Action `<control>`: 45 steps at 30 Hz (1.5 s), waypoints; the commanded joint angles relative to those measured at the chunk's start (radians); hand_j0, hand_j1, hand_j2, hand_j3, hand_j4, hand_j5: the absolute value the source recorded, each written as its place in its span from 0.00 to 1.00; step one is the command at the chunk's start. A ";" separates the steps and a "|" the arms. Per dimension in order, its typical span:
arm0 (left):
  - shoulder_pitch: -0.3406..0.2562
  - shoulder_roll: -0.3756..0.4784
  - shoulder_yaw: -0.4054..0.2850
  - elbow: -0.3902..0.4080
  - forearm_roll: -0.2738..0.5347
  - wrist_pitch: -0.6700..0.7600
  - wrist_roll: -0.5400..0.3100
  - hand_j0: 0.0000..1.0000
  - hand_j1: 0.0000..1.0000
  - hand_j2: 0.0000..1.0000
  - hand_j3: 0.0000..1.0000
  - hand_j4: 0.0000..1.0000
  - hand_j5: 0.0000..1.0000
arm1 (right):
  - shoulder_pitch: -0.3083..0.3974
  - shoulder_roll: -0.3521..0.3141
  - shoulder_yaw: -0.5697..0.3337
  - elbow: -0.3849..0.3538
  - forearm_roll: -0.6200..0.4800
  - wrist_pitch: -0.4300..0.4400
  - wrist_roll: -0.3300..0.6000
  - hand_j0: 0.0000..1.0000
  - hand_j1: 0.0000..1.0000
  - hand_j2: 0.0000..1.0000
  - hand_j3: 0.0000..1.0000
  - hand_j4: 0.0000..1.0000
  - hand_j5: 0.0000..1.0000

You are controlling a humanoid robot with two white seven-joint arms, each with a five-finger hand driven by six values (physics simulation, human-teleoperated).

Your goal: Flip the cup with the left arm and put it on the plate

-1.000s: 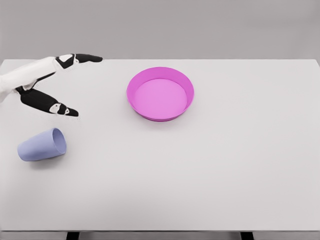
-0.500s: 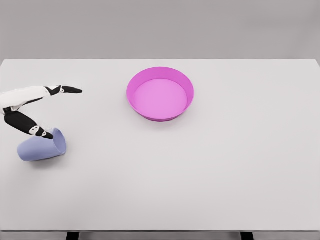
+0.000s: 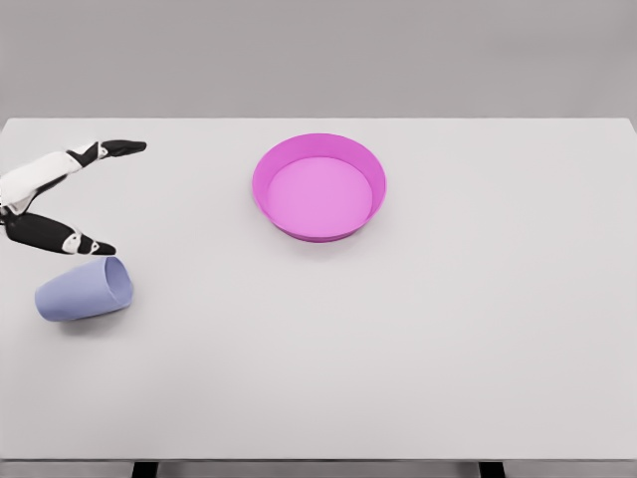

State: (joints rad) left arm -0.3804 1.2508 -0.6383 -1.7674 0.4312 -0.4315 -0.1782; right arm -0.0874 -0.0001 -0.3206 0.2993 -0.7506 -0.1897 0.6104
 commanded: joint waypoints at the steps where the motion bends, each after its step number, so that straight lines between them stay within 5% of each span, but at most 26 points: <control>1: 0.000 -0.031 0.009 0.000 -0.091 -0.079 0.020 1.00 1.00 1.00 1.00 1.00 1.00 | 0.000 0.000 0.000 0.000 0.001 0.000 0.000 1.00 1.00 1.00 1.00 1.00 1.00; 15: 0.112 -0.022 0.011 -0.001 -0.109 -0.112 0.023 1.00 1.00 1.00 1.00 1.00 1.00 | 0.000 0.000 0.000 0.000 0.001 0.000 0.000 1.00 1.00 1.00 1.00 1.00 1.00; 21: 0.160 -0.018 0.011 -0.001 -0.109 -0.107 0.097 1.00 1.00 1.00 1.00 1.00 1.00 | 0.000 0.000 0.000 0.000 0.001 0.000 0.000 1.00 1.00 1.00 1.00 1.00 1.00; 28: 0.219 -0.014 0.008 0.000 -0.124 0.031 0.092 1.00 1.00 1.00 1.00 1.00 1.00 | 0.000 0.000 0.000 0.000 0.001 0.000 0.000 1.00 1.00 1.00 1.00 1.00 1.00; 45: 0.233 -0.027 0.006 -0.001 -0.189 0.174 0.079 1.00 1.00 1.00 1.00 1.00 1.00 | 0.000 0.000 0.000 0.000 0.001 0.000 0.000 1.00 1.00 1.00 1.00 1.00 1.00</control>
State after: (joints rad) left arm -0.1473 1.2273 -0.6326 -1.7680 0.2580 -0.2671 -0.0974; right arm -0.0874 -0.0001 -0.3206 0.2993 -0.7506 -0.1897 0.6104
